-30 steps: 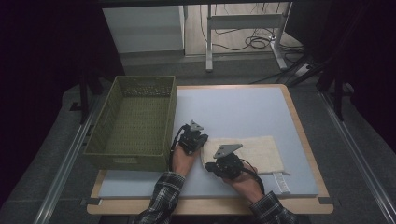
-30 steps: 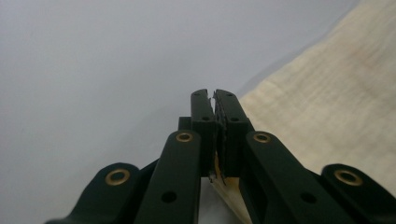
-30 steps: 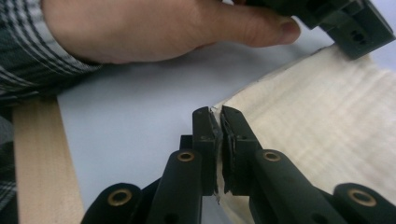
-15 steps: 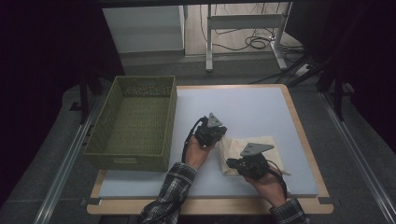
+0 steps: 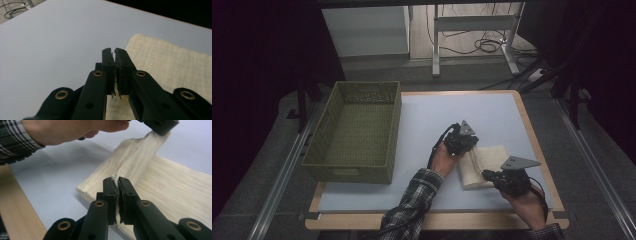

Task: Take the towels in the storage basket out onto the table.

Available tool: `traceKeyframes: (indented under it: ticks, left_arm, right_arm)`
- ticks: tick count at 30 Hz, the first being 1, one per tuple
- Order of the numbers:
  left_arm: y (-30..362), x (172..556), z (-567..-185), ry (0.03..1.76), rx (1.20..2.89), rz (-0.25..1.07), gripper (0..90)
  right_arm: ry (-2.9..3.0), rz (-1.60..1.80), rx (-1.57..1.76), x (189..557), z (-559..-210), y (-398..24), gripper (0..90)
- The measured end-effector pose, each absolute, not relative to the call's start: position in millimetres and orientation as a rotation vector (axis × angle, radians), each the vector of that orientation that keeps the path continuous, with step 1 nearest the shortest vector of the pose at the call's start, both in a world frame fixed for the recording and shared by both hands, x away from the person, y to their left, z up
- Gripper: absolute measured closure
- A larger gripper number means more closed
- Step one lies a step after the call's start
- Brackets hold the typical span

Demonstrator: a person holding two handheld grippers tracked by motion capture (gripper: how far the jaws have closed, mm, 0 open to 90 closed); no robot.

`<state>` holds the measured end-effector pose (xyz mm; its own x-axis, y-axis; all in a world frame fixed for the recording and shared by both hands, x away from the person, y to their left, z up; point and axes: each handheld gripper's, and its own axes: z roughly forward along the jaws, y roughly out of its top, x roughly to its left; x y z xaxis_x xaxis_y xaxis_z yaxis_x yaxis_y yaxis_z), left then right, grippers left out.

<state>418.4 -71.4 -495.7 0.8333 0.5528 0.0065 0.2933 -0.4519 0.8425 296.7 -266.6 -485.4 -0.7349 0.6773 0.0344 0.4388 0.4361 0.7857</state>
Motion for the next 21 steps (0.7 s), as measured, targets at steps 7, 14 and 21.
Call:
traceKeyframes:
  ticks: [7, 14, 21]
  left_arm:
    - [-98.5, 422.3, -496.5, 0.585, 2.073, 0.323, 86.8]
    - [-116.9, 424.6, -496.4, 0.572, 2.064, 0.314, 86.7]
    - [-131.1, 428.7, -499.8, 0.577, 2.073, 0.306, 86.5]
  right_arm:
    - [2.368, 1.165, 1.013, 293.0, -483.2, -292.8, 84.8]
    - [2.343, 1.149, 1.042, 291.1, -482.2, -308.4, 84.8]
    - [2.325, 1.131, 1.068, 292.7, -483.6, -318.1, 84.6]
